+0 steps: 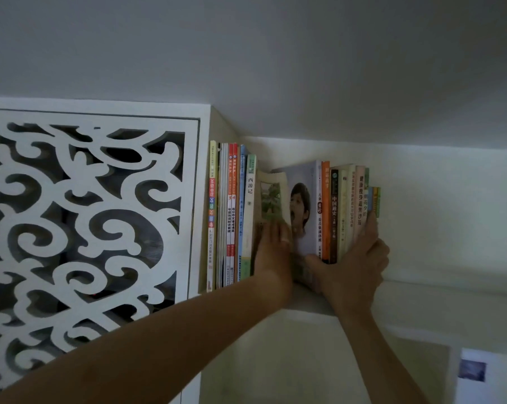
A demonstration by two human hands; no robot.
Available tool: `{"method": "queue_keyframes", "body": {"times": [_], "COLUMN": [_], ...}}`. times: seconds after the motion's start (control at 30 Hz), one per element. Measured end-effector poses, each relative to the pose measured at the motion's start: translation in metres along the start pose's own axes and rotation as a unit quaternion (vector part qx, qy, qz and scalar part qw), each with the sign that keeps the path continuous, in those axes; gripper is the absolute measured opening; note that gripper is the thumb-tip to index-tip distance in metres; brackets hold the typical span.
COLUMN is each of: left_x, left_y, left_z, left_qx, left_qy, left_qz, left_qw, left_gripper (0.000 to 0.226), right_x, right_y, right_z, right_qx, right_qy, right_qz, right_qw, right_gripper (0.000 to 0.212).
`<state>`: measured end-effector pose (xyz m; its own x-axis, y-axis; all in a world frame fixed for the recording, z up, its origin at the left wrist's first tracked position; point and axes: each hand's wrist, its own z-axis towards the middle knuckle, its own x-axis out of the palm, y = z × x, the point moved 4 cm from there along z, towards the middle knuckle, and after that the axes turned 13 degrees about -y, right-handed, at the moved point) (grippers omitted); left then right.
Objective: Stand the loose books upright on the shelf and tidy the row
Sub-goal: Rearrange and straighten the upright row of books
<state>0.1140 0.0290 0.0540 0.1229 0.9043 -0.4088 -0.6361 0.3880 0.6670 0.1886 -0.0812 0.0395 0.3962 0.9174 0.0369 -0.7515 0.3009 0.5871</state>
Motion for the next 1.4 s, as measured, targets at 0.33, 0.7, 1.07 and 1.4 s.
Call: {"method": "queue_keyframes", "body": {"times": [0.33, 0.7, 1.07, 1.4], "left_x": [0.060, 0.016, 0.038, 0.044], "left_y": [-0.008, 0.019, 0.060, 0.056], "left_z": [0.003, -0.018, -0.044, -0.042], "left_qx": [-0.072, -0.198, -0.187, -0.197], "left_qy": [0.071, -0.463, -0.433, -0.407], "left_qz": [0.033, -0.391, -0.401, -0.328], "left_qw": [0.994, 0.770, 0.785, 0.830], "left_gripper": [0.078, 0.026, 0.070, 0.063], "right_x": [-0.005, 0.005, 0.008, 0.016], "right_y": [-0.002, 0.020, -0.002, 0.018], "right_z": [0.002, -0.010, -0.007, -0.007], "right_qx": [-0.031, -0.043, 0.102, 0.070], "right_qy": [-0.006, 0.073, 0.325, 0.346], "right_qz": [-0.045, 0.067, 0.140, 0.078], "right_qw": [0.999, 0.994, 0.929, 0.932], "right_gripper": [0.141, 0.128, 0.149, 0.147]}}
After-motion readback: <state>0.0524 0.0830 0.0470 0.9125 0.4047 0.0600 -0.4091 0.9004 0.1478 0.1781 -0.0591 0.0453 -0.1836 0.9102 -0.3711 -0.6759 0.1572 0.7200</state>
